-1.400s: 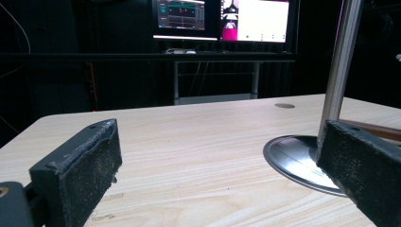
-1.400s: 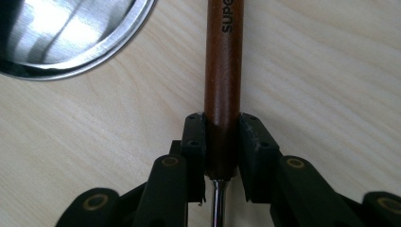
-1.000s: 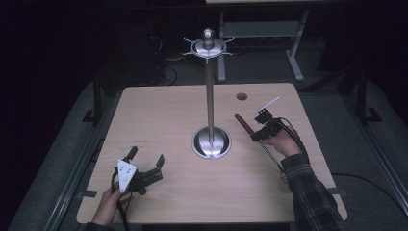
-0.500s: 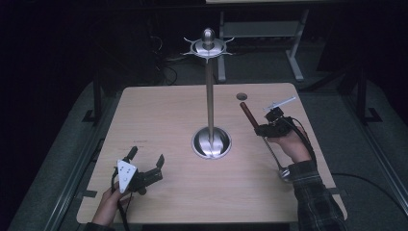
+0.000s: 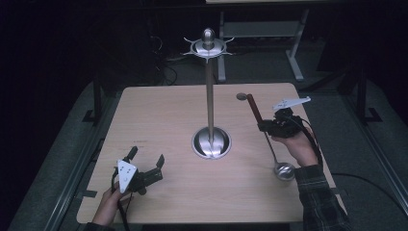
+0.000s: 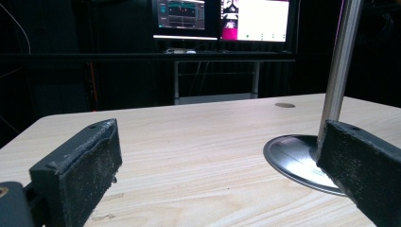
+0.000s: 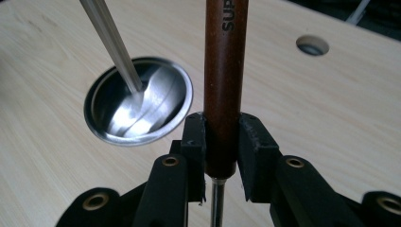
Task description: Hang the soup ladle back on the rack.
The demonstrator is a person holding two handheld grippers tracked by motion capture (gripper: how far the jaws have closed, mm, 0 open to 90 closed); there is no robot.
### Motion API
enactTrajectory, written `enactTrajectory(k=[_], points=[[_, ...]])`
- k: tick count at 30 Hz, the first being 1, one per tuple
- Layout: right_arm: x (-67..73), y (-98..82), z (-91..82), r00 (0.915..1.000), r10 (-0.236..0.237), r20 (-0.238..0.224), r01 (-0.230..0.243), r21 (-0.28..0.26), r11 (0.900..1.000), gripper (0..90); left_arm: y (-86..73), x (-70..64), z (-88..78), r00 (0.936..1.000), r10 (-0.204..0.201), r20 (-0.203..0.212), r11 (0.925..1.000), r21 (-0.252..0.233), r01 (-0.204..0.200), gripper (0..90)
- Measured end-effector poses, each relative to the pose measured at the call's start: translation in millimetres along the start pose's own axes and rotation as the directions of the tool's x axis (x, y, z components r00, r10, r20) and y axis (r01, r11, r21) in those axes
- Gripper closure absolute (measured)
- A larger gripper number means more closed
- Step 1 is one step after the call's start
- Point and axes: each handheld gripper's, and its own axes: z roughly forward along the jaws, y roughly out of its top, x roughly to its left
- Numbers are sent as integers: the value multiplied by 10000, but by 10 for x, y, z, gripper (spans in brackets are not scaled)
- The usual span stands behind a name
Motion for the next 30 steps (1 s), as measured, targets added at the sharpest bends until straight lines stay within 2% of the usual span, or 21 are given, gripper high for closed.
enactTrajectory(k=[1, 3, 4, 13, 21, 30], points=[[8, 10, -49, 10000, 34, -2, -34, -285, 9996, 733, 0, -1, 0, 10000, -13, -26, 10000, -6, 13, 2], [13, 13, -71, 10000, 64, -10, -64, -395, 9992, 733, 1, -4, 0, 9999, -7, -105, 10000, 11, 7, 2], [18, 20, -98, 10000, -20, -73, 16, -632, 9980, 733, 1, -5, 0, 9999, 17, -110, 10000, 23, -17, 2], [86, 61, -177, 9997, -257, -42, 250, -1155, 9930, 734, 2, -20, -1, 9999, 71, -118, 10000, 34, -71, 2], [173, 138, -294, 9982, -447, -394, 361, -1968, 9798, 733, 3, -21, -2, 9998, 81, -169, 10000, 46, -80, 2], [264, 297, -364, 9950, -772, -634, 591, -2496, 9665, 733, 1, -25, 0, 9998, 8, -173, 10000, -4, -8, 2]])
